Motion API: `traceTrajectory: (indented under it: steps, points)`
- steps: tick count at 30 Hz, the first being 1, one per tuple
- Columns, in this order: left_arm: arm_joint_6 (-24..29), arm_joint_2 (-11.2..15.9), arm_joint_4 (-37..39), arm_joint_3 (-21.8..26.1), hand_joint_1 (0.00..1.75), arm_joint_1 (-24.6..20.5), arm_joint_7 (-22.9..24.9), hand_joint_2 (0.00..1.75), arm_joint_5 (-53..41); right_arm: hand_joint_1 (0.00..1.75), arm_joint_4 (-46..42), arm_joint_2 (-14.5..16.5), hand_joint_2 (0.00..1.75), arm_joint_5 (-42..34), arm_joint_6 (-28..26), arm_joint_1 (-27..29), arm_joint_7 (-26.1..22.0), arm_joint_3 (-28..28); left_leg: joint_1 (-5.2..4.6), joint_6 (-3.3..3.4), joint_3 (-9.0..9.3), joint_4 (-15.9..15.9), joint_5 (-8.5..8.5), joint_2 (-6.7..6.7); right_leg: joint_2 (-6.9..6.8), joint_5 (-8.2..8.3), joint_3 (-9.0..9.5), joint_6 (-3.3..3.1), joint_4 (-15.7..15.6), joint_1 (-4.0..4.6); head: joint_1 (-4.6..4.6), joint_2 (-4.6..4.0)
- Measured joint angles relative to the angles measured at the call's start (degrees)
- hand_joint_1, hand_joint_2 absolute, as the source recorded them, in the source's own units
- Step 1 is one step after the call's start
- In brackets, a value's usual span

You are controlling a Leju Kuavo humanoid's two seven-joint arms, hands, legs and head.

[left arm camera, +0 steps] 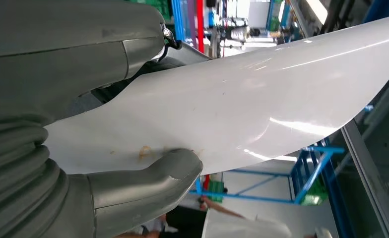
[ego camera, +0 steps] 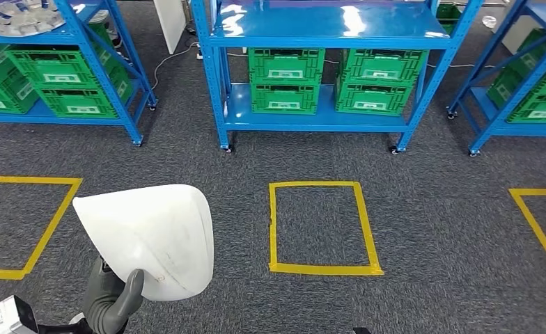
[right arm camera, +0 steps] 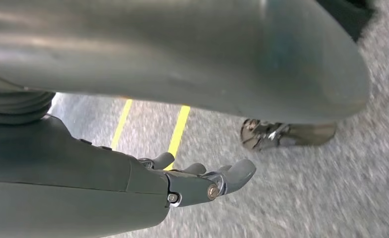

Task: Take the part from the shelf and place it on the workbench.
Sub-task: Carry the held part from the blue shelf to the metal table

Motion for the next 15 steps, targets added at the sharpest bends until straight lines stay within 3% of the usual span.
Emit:
traceTrajectory:
  steps: [2, 3, 4, 6, 8, 10, 12, 13, 14, 15]
  points:
    - [0.1, -0.5, -0.1, 0.6, 1.75, 0.4, 0.4, 1.75, -0.2, 0.00, 0.0, -0.2, 0.00, -0.1, -0.1, 0.0, 0.0, 0.0, -0.03, -0.35, -0.49, 0.7, -0.20, -1.44, 2.86, 2.29, 2.81, -0.52, -6.4, -0.05, -0.02, 0.00]
    - [0.1, -0.6, -0.1, 0.8, 1.75, 0.5, 0.4, 1.75, -0.2, 0.00, 0.0, -0.3, 0.00, -0.1, -0.1, -0.1, 0.1, 0.0, 0.05, -0.66, -0.83, 0.9, -0.21, -2.10, 3.94, 2.54, 3.51, -0.67, -8.1, -0.01, -0.03, 0.00]
    - [0.2, -0.8, -0.2, 1.0, 1.75, 0.7, 0.5, 1.75, -0.2, 0.00, 0.0, -0.3, 0.00, -0.2, -0.1, -0.1, 0.1, 0.1, 0.12, -1.03, -1.16, 1.0, -0.11, -2.75, 4.36, 2.25, 3.62, -0.81, -8.5, 0.06, -0.04, 0.00]
    - [0.2, -0.9, -0.3, 1.3, 1.75, 1.1, 0.5, 1.75, -0.3, 0.00, 0.0, -0.3, 0.00, -0.2, -0.1, -0.2, 0.1, 0.1, 0.30, -1.75, -1.72, 0.8, 0.20, -3.86, 2.96, 2.55, 3.81, -1.24, -8.9, 0.08, -0.02, 0.00]
    - [0.3, -1.0, -0.5, 1.7, 1.75, 1.3, 0.5, 1.75, -0.4, 0.00, 0.0, -0.2, 0.00, -0.2, -0.1, -0.2, 0.1, 0.1, 0.15, -2.41, -2.72, 2.4, -0.83, -1.76, 1.34, 2.85, 4.25, -1.91, -9.5, -0.24, -0.30, 0.00]
    - [0.4, -1.0, -0.6, 1.9, 1.75, 1.3, 0.3, 1.75, -1.5, 0.00, 0.0, -0.2, 0.00, 0.0, -0.1, -0.1, 0.0, 0.1, 0.21, -3.10, -5.48, 8.1, -4.04, 1.96, -0.34, 2.94, 4.52, -2.33, -9.8, -0.33, -0.64, 0.00]
    - [1.0, -1.1, -0.5, 1.9, 1.75, 1.4, -0.5, 1.75, -4.6, 0.00, 0.0, -0.2, 0.00, 1.0, -0.1, 0.1, -0.6, 0.5, 0.63, -3.65, -8.81, 14.6, -6.60, 3.34, -2.12, 2.83, 4.55, -2.41, -9.8, -0.31, -0.70, 0.00]
    - [1.5, -1.2, -0.3, 1.9, 1.75, 1.5, -1.0, 1.75, -6.3, 0.00, 0.0, -0.3, 0.00, 1.6, -0.1, 0.1, -1.2, 0.9, 0.83, -3.83, -9.40, 15.7, -6.47, 3.58, -2.98, 2.75, 4.59, -2.36, -9.8, -0.34, -0.71, 0.00]
    - [2.1, -1.4, -0.1, 1.9, 1.75, 1.6, -1.5, 1.75, -7.7, 0.00, 0.0, -0.3, 0.00, 2.2, -0.1, 0.1, -1.9, 1.3, 0.99, -3.93, -8.85, 14.6, -5.30, 3.84, -3.79, 2.65, 4.69, -2.24, -9.8, -0.40, -0.71, 0.00]
    - [2.6, -1.5, 0.1, 1.9, 1.75, 1.6, -2.0, 1.75, -8.6, 0.00, 0.0, -0.5, 0.00, 2.8, -0.1, 0.1, -2.7, 1.7, 1.09, -3.94, -7.23, 11.6, -3.43, 4.43, -4.51, 2.52, 4.87, -2.07, -9.8, -0.46, -0.72, 0.00]
